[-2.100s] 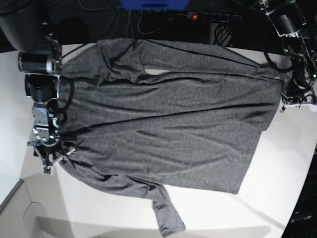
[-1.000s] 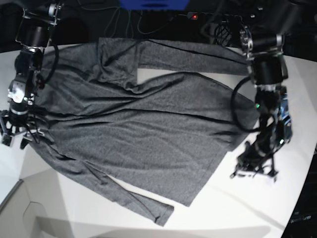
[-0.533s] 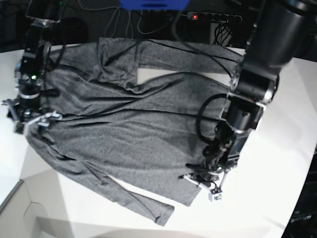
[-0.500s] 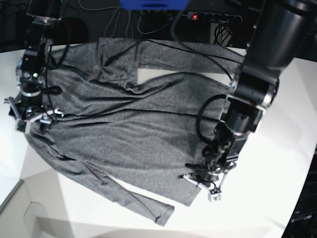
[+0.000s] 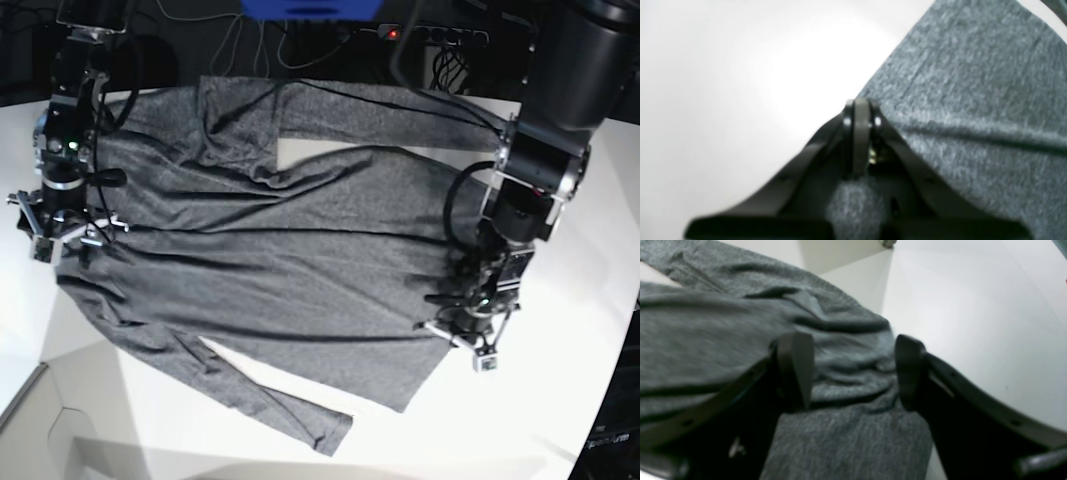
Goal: Layout the t-shirt on the table in an organized manner, then fold the t-shirt properly
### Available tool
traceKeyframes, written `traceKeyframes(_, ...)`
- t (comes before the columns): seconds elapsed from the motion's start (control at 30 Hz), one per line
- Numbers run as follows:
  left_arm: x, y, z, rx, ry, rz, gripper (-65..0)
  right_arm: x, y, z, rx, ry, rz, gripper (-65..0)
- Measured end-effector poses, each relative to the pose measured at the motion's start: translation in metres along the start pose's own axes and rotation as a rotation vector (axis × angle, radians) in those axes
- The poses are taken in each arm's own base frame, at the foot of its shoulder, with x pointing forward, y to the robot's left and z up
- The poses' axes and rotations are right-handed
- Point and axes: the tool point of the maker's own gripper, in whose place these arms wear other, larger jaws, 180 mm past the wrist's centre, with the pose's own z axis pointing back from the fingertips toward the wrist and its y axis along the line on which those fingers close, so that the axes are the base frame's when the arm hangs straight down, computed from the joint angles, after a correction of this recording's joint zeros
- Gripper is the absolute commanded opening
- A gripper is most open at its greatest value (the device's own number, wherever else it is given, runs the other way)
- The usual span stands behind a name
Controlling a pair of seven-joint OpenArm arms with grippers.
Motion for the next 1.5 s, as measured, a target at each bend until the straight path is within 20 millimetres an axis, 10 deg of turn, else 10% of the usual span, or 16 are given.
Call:
traceKeyframes(0.63,-0.019,0.156,0.046,0.213,-0.062,0.085,-64.9,0.023,0.075,-0.004,0.18,-0.053,0.037,-26.5)
traceKeyframes(1.03,-0.01,0.147,0.062,0.164,0.015,0.219,-64.6,0.024,0.119,-0.025,0.258,-0.03,0.024,-26.5)
traceKeyframes(1.23,0.034,0.123,0.072,0.081,-0.041,0.232,-64.6,0.055,0.152,-0.058,0.311,-0.056,0.043,-26.6)
traceKeyframes(1.5,0.038,0.177,0.132,0.144,-0.069,0.371,-64.6,0.082,0.212,-0.131,0.365,0.075,0.045,-36.8)
